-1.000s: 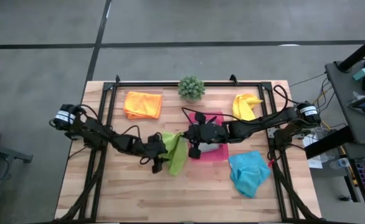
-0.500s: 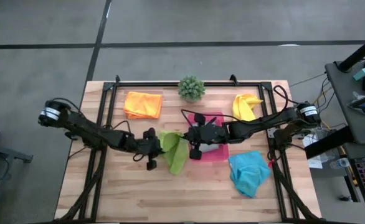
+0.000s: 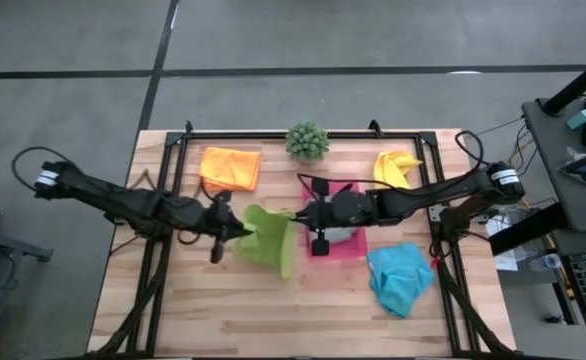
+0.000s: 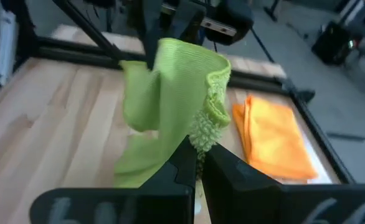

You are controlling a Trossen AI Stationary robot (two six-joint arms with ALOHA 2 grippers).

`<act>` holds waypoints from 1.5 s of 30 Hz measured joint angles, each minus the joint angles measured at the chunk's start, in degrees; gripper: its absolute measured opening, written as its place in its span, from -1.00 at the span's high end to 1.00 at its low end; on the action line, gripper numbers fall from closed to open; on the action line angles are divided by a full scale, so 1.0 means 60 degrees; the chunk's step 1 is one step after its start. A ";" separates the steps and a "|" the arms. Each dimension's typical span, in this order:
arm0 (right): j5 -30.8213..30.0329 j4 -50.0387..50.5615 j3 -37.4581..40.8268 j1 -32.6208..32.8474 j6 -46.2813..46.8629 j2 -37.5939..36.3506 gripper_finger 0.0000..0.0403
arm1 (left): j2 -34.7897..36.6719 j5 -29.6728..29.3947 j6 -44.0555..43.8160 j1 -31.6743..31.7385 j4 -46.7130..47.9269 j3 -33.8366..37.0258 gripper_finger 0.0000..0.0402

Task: Fold microfiber towels
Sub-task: Fold the green towel

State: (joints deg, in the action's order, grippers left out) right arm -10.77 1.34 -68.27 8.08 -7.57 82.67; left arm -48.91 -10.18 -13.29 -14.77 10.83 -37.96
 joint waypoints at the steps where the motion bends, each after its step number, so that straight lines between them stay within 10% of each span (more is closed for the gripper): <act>1: 0.0082 0.0007 -0.0043 -0.0036 -0.0169 -0.0058 0.96 | 0.0192 0.0009 0.0050 -0.0006 0.0404 -0.0221 1.00; 20: 0.0194 0.0008 -0.1581 -0.1563 -0.3587 0.0154 0.96 | 0.0422 -0.1165 0.0587 0.0264 1.0038 -0.5191 1.00; 35: 0.5284 0.1366 -0.0425 -0.1299 -0.1743 0.0237 0.96 | -0.1678 0.1967 -0.1229 -0.0544 0.9849 -0.4584 1.00; 45: 0.5898 0.0432 0.1027 -0.0305 -0.0592 0.0636 0.96 | -0.3516 0.3941 -0.2472 -0.2128 0.7269 -0.3457 1.00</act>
State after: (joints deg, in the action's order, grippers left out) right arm 24.62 3.93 -62.11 6.25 -11.12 86.48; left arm -70.01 13.47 -28.12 -27.54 54.45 -58.70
